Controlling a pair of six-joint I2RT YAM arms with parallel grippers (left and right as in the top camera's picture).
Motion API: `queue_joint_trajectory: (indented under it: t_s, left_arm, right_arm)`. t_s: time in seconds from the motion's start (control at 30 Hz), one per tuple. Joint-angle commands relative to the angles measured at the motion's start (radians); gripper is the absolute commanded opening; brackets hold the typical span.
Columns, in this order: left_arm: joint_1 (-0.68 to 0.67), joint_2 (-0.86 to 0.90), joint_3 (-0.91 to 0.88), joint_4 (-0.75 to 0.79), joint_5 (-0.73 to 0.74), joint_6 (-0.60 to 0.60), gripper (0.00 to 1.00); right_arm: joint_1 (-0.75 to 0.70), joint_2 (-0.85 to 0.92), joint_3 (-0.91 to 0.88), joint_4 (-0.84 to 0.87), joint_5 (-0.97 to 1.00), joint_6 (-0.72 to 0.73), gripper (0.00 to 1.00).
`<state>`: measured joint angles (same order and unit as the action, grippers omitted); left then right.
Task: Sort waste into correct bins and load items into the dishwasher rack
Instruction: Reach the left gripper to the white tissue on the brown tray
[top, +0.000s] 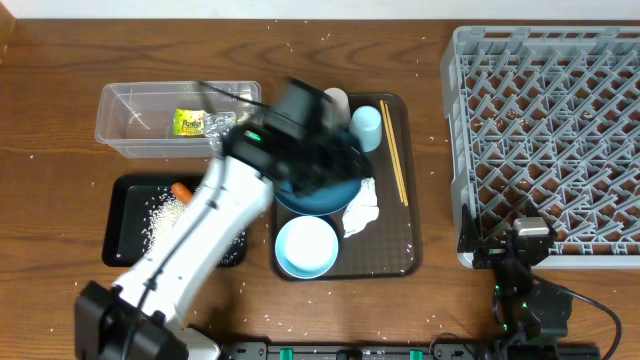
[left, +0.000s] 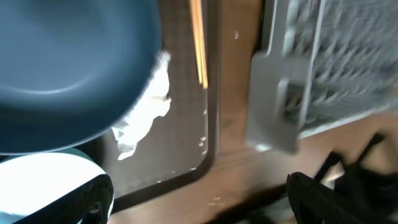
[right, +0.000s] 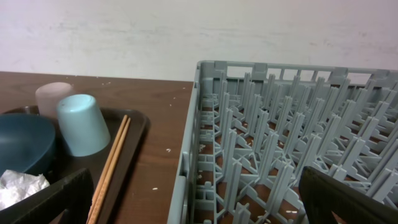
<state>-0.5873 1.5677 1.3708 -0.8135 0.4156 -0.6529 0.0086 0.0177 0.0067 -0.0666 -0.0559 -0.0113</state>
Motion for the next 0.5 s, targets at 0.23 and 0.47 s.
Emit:
queue_joint_trajectory:
  t_s: [0.23,0.47]
  left_arm:
    - [-0.312,0.066,0.0,-0.016,-0.554,0.021,0.89]
    - [-0.379,0.195,0.0,0.013,-0.566,0.114,0.86]
  right_arm:
    - [-0.008,-0.003,-0.001,-0.004,-0.001,-0.002,0.99]
    - [-0.008,-0.003,-0.001,-0.004,-0.001,-0.002,0.99]
